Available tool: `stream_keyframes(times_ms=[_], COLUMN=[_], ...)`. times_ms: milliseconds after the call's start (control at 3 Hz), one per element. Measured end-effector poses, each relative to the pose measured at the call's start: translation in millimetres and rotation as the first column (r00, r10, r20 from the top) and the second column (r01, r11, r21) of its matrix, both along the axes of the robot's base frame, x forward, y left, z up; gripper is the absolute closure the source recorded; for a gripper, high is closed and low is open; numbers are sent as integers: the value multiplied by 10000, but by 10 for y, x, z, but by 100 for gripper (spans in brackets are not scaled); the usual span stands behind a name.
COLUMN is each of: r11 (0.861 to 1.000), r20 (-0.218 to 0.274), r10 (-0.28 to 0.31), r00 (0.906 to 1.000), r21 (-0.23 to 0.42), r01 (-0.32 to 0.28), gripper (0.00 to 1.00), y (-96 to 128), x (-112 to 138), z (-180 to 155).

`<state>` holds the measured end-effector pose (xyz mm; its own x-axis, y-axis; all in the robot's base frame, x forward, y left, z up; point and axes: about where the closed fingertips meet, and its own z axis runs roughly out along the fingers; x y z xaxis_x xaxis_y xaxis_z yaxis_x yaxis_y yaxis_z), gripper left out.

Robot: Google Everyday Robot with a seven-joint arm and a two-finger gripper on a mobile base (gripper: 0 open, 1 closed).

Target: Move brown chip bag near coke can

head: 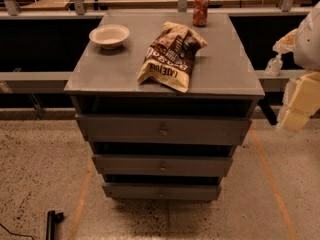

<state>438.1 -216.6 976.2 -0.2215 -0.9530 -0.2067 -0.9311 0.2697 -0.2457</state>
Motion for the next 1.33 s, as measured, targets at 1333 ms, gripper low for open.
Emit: stream_keyframes(times_ms=[1333], r11=[7891], r20=[967], r10=[-1204], r00=[9880], r21=[6132], r01=[361], gripper=[0], y=[1166], x=[1184], z=[-256])
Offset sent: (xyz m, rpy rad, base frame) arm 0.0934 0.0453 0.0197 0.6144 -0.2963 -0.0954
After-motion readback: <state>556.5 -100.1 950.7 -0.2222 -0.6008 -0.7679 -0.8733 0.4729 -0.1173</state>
